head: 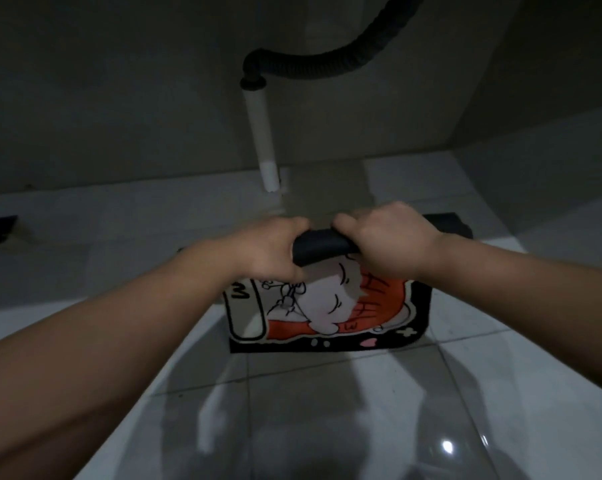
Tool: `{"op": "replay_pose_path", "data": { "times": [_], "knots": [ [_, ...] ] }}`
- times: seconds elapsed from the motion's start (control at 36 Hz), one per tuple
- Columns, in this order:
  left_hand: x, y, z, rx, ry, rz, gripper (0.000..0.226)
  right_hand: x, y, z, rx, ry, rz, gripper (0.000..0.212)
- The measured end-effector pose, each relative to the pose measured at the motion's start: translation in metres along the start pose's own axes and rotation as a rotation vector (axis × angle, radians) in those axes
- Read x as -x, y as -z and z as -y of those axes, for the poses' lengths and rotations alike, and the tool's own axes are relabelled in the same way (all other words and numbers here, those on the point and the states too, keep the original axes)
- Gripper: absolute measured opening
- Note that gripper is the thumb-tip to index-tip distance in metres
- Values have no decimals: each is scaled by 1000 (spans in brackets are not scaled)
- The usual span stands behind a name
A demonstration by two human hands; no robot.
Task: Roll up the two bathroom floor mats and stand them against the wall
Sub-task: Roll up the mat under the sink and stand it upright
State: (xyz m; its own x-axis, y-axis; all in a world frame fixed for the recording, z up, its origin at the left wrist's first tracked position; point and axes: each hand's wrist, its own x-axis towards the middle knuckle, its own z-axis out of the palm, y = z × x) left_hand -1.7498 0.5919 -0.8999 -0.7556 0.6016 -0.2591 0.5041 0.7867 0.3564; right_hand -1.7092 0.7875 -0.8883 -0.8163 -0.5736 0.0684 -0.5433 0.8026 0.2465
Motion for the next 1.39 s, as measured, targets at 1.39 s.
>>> {"op": "replay_pose_path", "data": {
  "times": [1.39],
  "knots": [
    [-3,-6,13,-363,-190,-356,33,-5,4,3,-492,-258,281,26]
  ]
}}
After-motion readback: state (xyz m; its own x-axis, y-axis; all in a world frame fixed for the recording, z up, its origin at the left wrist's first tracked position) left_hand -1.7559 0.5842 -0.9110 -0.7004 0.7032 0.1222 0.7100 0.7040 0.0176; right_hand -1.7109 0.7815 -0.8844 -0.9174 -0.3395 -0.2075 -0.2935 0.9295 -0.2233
